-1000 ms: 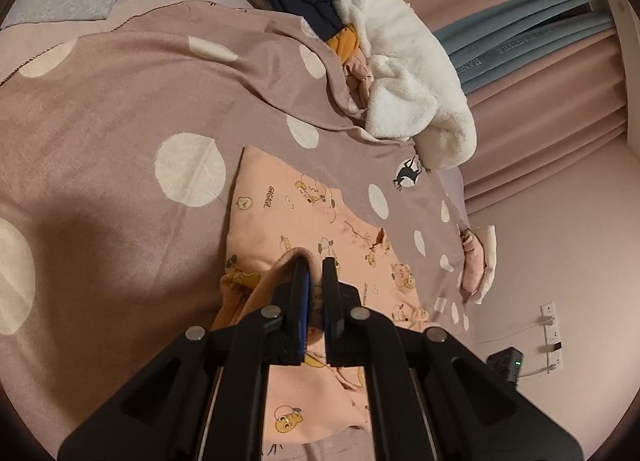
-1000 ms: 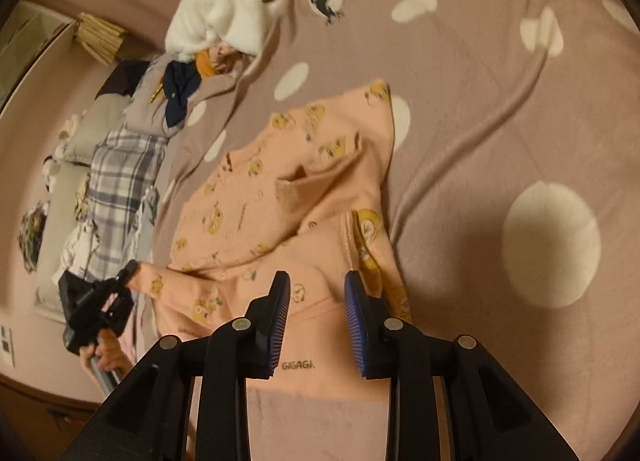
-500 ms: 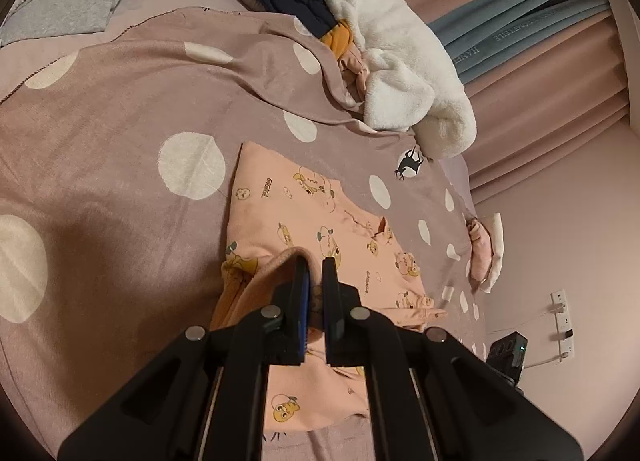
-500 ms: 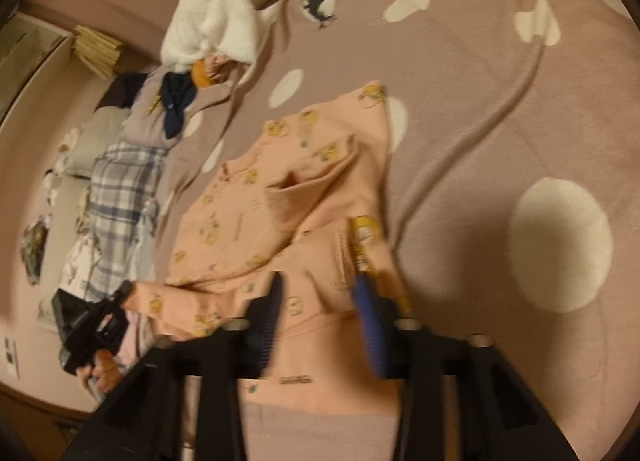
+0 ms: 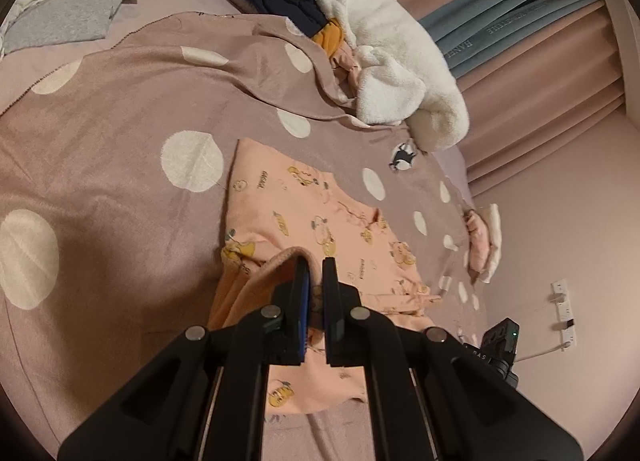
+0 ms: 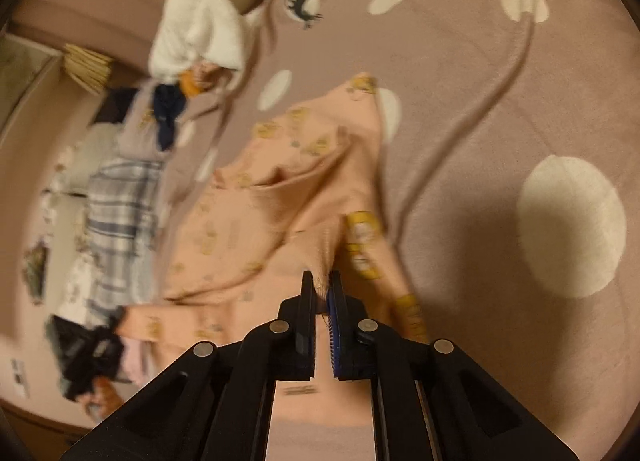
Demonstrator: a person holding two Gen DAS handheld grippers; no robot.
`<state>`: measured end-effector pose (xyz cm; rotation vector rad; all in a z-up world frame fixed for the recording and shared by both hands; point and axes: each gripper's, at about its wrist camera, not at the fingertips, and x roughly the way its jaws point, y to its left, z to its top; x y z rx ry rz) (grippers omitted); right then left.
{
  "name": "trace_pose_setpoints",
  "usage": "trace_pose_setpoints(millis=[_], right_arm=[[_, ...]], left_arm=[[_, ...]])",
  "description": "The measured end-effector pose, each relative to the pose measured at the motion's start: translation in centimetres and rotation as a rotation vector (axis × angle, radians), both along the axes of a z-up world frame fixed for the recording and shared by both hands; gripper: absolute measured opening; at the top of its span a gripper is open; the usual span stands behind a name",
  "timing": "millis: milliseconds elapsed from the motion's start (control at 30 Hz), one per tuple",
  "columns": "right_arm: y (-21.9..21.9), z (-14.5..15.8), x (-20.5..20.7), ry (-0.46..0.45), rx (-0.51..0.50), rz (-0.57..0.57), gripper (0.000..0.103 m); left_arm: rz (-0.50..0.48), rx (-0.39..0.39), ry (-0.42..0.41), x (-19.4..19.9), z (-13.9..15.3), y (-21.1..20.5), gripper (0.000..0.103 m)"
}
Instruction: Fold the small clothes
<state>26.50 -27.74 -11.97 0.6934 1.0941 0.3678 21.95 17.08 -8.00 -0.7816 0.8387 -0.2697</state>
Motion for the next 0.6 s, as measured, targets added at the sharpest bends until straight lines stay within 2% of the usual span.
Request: trace_pose_setpoints(millis=[100, 200, 267, 333, 400, 533, 600], right_arm=[[0.5, 1.7, -0.3, -0.038, -0.06, -0.004, 0.008], [0.6, 3.1, -0.2, -0.077, -0.014, 0.001, 0.008], [0.6, 4.1, 0.1, -0.094, -0.038, -0.011, 0.008], [0.6, 5.0, 0.4, -0.118, -0.059, -0.029, 0.008], [0.4, 5.9, 1.1, -0.145, -0.004, -0.023, 0.008], [0.3, 7.3, 2.5, -0.168, -0.023, -0.038, 0.008], [0.3, 7.9, 3.7, -0.176, -0.023, -0.036, 0.008]], left_arm=[[0.007, 0.005, -0.007, -0.2, 0.4, 0.1, 0.003], [0.003, -0.017, -0.018, -0.3, 0.7, 0.1, 0.003], [0.006, -0.029, -0.032, -0.4, 0.8, 0.3, 0.003], [0.021, -0.003, -0.035, -0.4, 0.9, 0.3, 0.003], [0.036, 0.02, -0.031, -0.1, 1.0, 0.4, 0.003], [0.045, -0.038, -0.046, 1.2, 1.0, 1.1, 0.003], [0.046, -0.037, -0.044, 2.2, 1.0, 1.4, 0.003]])
